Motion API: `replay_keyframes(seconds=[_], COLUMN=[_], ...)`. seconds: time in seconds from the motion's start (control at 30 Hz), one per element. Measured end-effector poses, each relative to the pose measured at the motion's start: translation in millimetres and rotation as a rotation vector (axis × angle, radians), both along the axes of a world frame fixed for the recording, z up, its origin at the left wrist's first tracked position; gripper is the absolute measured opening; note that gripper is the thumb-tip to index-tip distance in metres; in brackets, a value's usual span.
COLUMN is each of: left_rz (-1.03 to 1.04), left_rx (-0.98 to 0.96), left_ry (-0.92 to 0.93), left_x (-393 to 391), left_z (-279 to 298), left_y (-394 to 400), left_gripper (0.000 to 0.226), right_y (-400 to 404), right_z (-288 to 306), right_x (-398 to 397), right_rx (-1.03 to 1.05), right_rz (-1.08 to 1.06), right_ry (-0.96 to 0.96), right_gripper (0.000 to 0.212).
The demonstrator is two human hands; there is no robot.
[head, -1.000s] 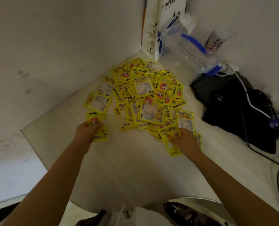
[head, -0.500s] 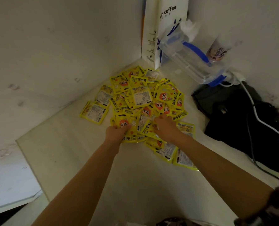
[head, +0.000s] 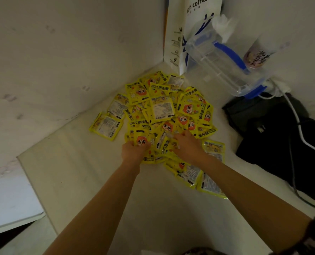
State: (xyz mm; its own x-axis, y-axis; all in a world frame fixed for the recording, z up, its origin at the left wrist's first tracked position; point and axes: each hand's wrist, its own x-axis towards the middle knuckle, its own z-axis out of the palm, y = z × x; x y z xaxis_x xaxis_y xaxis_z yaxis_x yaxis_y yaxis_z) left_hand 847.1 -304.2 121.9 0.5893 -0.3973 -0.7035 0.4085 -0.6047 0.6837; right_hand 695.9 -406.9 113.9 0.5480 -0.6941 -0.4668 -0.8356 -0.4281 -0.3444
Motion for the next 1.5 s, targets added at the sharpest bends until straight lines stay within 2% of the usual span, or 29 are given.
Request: replay_keyframes(seconds=[0.03, 0.07, 0.1, 0.17, 0.2, 0.27, 0.57, 0.73, 0.8, 0.9, 0.97, 1.07, 1.1, 1.2, 1.27, 1.33, 1.4, 1.5], left_rz=[0.002, 0.0, 0.0, -0.015, -0.021, -0.022, -0.082, -0.126, -0.152, -0.167, -0.172, -0.161, -0.152, -0.112, -0.067, -0.019, 0.027, 0.116], left_rx=[-0.004, 0.006, -0.001, 0.014, 0.024, 0.033, 0.071, 0.061, 0.038, 0.021, 0.005, -0.032, -0.05, -0.078, -0.076, -0.075, -0.064, -0.039], left_ry=[0.012, 0.03, 0.042, 0.051, 0.045, 0.032, -0.039, 0.042, 0.084, 0.102, 0.091, 0.065, 0.068, 0.088, 0.098, 0.117, 0.123, 0.15], left_x=[2, 6, 6, 3, 1, 0, 1, -2, -4, -5, -5, -6, -7, -13, -20, -29, -39, -50], left_z=[-10, -23, -27, -10, -4, -1, -4, 0, 1, 4, 5, 6, 6, 6, 4, 1, -2, -5], left_y=[1, 3, 5, 8, 10, 16, 55, 73, 77, 79, 79, 79, 78, 75, 73, 71, 68, 62], left_gripper=[0.085, 0.091, 0.081, 0.039, 0.025, 0.018, 0.019, 0.015, 0.015, 0.013, 0.011, 0.016, 0.021, 0.029, 0.024, 0.02, 0.025, 0.028], right_y=[0, 0, 0, 2, 4, 11, 49, 68, 72, 72, 67, 52, 46, 24, 9, -4, -16, -29], right_z=[0, 1, 1, 0, -1, -4, -11, -13, -10, -1, 6, 12, 14, 24, 33, 42, 42, 36], right_x=[-2, -4, -6, -12, -15, -19, -27, -33, -35, -38, -42, -50, -51, -50, -44, -32, -19, -4], right_rx=[0.023, 0.044, 0.056, 0.066, 0.069, 0.083, 0.197, 0.213, 0.248, 0.301, 0.269, 0.222, 0.219, 0.162, 0.133, 0.109, 0.07, 0.007], right_rz=[-0.012, -0.028, -0.05, -0.102, -0.129, -0.186, -0.264, -0.255, -0.267, -0.3, -0.257, -0.201, -0.195, -0.099, -0.005, 0.079, 0.147, 0.266], right_ry=[-0.035, -0.063, -0.079, -0.084, -0.082, -0.09, -0.161, -0.144, -0.199, -0.29, -0.247, -0.176, -0.157, -0.093, -0.089, -0.055, 0.011, 0.065], right_gripper=[0.048, 0.05, 0.051, 0.05, 0.051, 0.054, 0.063, 0.063, 0.06, 0.068, 0.063, 0.032, 0.028, 0.032, 0.032, 0.025, 0.013, 0.033])
